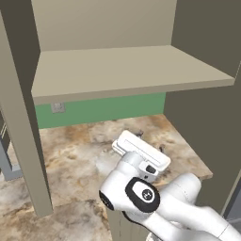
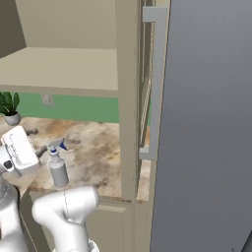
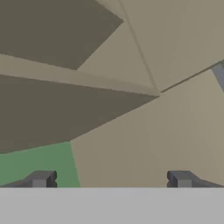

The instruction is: Move the cutting board and knife to the sink. Then move spray from the cabinet to the counter.

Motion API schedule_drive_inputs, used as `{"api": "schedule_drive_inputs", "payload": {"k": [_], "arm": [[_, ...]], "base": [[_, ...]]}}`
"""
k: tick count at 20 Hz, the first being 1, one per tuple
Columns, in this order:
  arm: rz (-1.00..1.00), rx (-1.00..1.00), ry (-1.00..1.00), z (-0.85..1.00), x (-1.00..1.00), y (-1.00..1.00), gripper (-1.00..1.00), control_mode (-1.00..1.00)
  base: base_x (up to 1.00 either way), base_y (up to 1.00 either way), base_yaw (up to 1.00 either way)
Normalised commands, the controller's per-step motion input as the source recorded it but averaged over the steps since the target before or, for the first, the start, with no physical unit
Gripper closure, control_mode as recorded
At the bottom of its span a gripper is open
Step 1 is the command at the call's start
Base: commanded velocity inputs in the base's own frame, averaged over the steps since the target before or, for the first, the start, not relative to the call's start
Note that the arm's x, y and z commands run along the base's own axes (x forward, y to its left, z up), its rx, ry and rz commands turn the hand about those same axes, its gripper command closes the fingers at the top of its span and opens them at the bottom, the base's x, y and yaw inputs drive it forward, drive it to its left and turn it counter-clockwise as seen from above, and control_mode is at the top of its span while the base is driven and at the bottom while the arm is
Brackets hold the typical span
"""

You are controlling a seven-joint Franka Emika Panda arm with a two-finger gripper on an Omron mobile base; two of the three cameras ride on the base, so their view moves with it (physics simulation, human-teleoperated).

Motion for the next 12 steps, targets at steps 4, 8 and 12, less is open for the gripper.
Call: {"api": "schedule_drive_inputs", "payload": {"k": [4,8,12], "arm": [[0.0,0.11,-0.1,0.81,-0.62,-0.22,-1.0,-1.0],[0.0,0.19,-0.03,0.94,-0.95,-0.43,-1.0,-1.0],[0.0,0.18,0.0,0.88,-1.0,-0.45,-1.0,-1.0]], "base": [[0.0,0.0,0.0],[0.0,0.0,0.0],[0.0,0.0,0.0]]}}
